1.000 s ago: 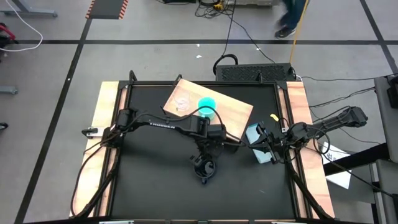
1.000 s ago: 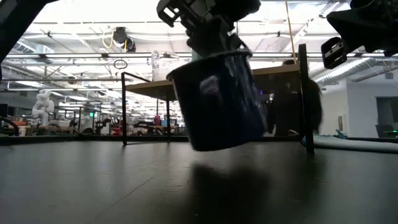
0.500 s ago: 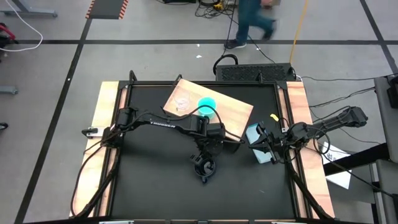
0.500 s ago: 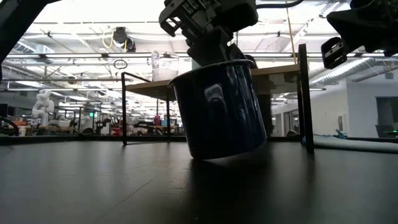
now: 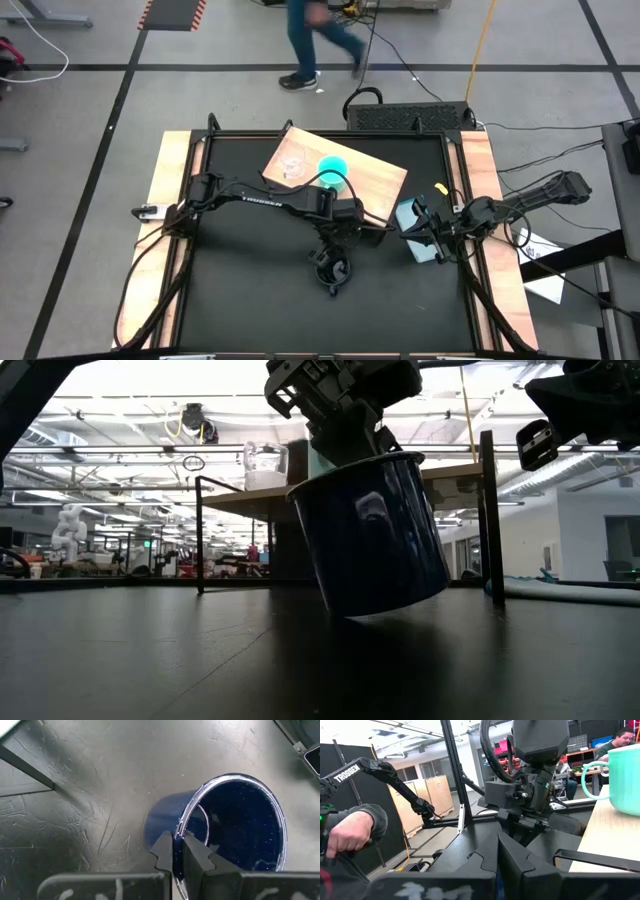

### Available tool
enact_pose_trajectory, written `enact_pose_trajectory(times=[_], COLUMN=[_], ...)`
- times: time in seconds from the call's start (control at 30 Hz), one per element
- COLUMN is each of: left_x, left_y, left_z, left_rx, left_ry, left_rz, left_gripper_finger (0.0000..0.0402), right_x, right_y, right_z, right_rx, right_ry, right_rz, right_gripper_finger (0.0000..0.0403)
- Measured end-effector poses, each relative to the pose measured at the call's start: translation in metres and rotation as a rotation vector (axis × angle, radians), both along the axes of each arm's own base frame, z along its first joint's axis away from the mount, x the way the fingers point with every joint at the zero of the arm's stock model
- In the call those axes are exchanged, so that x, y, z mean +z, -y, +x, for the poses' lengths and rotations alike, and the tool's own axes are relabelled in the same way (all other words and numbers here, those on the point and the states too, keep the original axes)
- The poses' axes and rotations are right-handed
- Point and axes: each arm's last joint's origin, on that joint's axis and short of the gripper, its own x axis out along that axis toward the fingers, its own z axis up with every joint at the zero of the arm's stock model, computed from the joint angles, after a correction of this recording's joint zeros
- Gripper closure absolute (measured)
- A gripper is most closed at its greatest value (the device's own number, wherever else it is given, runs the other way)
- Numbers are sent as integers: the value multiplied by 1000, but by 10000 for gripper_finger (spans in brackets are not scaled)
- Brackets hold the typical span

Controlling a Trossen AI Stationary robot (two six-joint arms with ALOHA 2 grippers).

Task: Stack small to large cups/mugs on shelf
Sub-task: Put the dark blue mug on the shelf

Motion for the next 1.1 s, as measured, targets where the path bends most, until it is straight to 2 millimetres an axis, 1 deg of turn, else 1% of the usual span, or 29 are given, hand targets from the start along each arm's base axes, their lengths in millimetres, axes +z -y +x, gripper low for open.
enact_pose_trajectory(times=[0.13,0.33,0.47,0.57,0.73,0.83,0.97,1.1], left_x=[-3,-18,-21,-21,-22,-22,-22,-23], left_y=[0,-1,-1,3,18,24,28,28], left_z=[0,-4,-5,-5,-6,-6,-7,-6], left_rx=[13,84,124,140,148,141,139,140], left_ry=[-4,-44,-77,-80,-64,-56,-49,-49], left_rz=[-6,-11,-10,6,104,119,136,138], left_gripper_finger=[385,385,385,385,385,385,384,384], right_x=[0,0,0,0,-2,-2,-2,-1], right_y=[0,0,0,0,0,0,0,0], right_z=[0,0,0,0,0,0,0,0], right_rx=[0,0,0,0,0,0,-1,-1], right_ry=[0,0,-1,-4,-18,-17,-15,-14], right_rz=[0,0,-1,-1,-6,-6,-8,-8], right_gripper_finger=[403,403,403,403,403,403,403,403])
